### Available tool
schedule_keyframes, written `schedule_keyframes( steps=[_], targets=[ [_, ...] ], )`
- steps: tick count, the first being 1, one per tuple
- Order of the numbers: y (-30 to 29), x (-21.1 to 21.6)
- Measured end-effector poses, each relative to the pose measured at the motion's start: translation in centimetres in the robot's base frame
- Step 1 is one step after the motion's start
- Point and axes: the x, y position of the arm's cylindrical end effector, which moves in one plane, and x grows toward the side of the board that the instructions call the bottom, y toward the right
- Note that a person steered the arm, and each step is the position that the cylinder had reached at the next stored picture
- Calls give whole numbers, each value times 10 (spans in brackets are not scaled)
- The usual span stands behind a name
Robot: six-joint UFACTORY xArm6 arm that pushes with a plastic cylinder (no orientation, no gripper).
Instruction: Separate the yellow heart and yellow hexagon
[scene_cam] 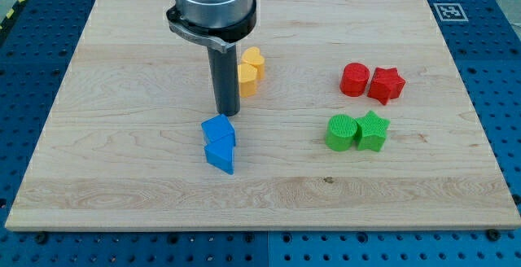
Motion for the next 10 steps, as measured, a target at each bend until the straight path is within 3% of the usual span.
schedule_keyframes(
  steps=[3,6,10],
  targets=[
    [71,-42],
    [77,-118],
    [69,-96]
  ],
)
